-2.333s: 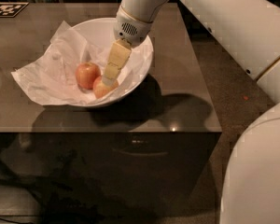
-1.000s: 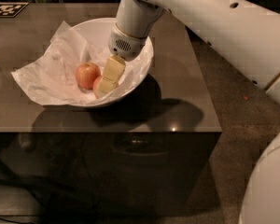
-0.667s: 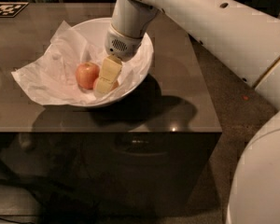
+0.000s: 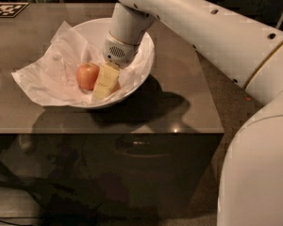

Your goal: Pick apple from white bowl

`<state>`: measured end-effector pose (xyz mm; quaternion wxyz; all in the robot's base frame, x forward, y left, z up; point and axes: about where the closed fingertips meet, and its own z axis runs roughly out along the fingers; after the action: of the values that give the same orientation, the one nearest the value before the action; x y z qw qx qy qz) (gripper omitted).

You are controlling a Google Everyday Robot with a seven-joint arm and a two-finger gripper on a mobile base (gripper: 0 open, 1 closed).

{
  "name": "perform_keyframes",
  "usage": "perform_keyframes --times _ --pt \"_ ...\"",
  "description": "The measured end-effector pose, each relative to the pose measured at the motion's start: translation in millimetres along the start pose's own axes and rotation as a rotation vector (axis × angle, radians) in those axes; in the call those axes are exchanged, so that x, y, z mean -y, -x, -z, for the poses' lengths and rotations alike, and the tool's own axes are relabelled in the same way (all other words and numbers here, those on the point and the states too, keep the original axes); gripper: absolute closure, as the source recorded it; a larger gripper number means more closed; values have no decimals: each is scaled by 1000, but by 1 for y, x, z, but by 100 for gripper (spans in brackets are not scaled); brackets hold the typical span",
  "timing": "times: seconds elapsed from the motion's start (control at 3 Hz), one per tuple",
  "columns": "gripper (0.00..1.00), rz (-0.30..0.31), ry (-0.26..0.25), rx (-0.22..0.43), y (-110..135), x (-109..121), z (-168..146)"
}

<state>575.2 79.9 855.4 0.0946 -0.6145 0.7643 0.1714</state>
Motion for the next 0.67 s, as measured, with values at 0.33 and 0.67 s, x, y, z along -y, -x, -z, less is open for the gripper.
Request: perform_keyframes --times 0.33,0.67 --pt "0 -8 -6 3 -5 3 -4" --pt "19 -8 -6 3 -5 3 -4"
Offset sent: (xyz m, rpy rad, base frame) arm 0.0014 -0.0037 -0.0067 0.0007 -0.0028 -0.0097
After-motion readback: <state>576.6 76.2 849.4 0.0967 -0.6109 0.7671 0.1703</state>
